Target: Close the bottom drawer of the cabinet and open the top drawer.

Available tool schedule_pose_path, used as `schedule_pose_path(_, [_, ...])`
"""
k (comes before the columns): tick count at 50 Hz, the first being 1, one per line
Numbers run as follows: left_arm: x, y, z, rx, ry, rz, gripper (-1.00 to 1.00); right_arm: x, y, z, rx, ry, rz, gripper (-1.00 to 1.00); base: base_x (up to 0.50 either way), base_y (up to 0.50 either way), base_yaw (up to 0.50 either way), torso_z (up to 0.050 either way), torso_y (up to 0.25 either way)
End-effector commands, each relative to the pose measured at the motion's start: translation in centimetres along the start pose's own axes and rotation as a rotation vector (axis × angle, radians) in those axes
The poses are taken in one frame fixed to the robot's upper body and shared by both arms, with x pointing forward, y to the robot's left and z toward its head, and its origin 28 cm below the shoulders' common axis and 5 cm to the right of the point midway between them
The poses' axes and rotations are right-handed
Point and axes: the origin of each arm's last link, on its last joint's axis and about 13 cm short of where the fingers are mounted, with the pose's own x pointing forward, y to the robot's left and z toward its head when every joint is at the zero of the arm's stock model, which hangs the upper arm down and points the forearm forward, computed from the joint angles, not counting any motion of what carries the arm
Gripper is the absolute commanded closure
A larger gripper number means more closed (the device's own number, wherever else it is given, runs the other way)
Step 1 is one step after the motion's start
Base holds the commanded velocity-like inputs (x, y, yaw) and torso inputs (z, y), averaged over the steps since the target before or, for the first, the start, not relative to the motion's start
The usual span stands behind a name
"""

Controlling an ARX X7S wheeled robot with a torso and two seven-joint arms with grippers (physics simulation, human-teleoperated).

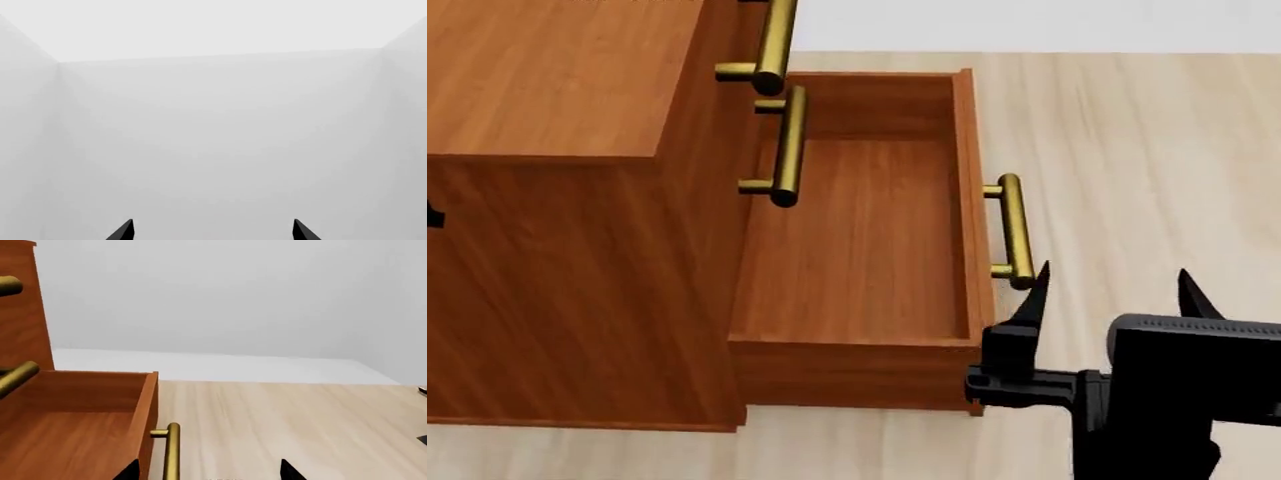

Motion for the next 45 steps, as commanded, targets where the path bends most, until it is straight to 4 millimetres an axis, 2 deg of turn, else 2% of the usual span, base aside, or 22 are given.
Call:
schedule_pose_path(1, [0.0, 0.0, 0.0, 0.003, 0.002, 0.0, -1.0, 1.7, -1.3, -0.8, 0.015, 0.031, -0.081, -1.0, 0.0, 0.0, 0.0, 0.0, 0.0])
schedule_pose_path(17, [0.0, 0.1, 0.1, 0.013, 0.001, 0.001, -1.0, 4.6, -2.2, -2.8, -0.01, 0.085, -0.155, -1.0, 0.0, 0.0, 0.0, 0.0, 0.0])
schedule_pose_path(32, [0.0, 0.2, 0.3, 0.022, 0.001, 0.003, -1.0, 7.7, -2.6, -5.8, -0.037, 0.175, -0.198, -1.0, 0.0, 0.0, 0.0, 0.0, 0.0])
schedule_pose_path(45, [0.2, 0.2, 0.3, 0.03, -0.001, -0.003, -1.0, 9.5, -2.6, -7.5, -0.041, 0.231, -0.203, -1.0, 0.0, 0.0, 0.0, 0.0, 0.0])
